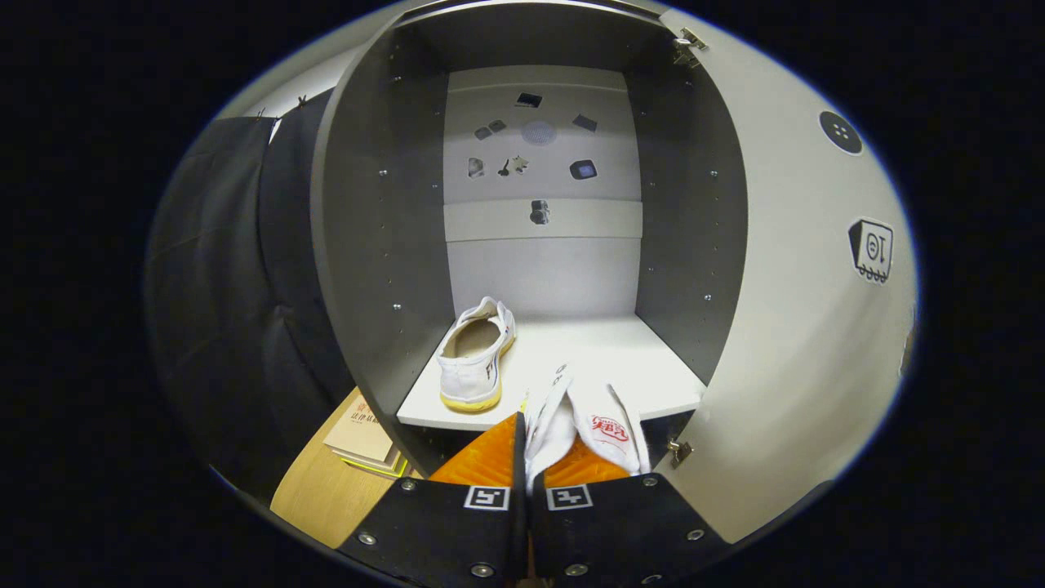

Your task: Open the shoe cabinet door, grab the shoes and put them into the shoe cabinet, then close the shoe cabinet door.

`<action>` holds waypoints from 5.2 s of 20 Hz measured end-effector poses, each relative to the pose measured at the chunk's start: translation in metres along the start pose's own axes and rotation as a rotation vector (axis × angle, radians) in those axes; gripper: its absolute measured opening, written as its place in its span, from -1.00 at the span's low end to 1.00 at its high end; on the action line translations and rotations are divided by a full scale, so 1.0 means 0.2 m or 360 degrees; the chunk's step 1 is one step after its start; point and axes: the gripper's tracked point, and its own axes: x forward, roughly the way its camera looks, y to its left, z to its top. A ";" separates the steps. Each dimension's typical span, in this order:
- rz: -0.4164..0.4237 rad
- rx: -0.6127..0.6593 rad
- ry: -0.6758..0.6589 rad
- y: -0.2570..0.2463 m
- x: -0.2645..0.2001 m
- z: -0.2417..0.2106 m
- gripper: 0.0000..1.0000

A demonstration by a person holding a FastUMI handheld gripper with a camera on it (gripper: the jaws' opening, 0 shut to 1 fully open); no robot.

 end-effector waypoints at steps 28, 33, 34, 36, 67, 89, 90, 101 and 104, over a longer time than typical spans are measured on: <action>0.0121 -0.0151 0.0196 -0.13 1.14 0.15 -0.91; 0.0149 -0.0091 0.0254 -0.10 1.04 0.13 -0.45; 0.0135 -0.0075 0.0260 -0.12 1.02 0.13 -0.29; 0.0100 -0.0037 0.0239 -0.14 0.93 0.17 -0.11; 0.0147 0.0087 -0.0230 -0.56 -1.47 -0.01 0.01; -0.0084 -0.0100 -0.0366 -1.21 -1.47 0.11 0.04; -0.0056 -0.0095 -0.0343 -1.19 -1.47 0.10 0.03; 0.0191 -0.0108 -0.0282 -0.49 -1.28 0.15 0.10; 0.0275 -0.0113 -0.0277 -0.32 -1.21 0.17 0.17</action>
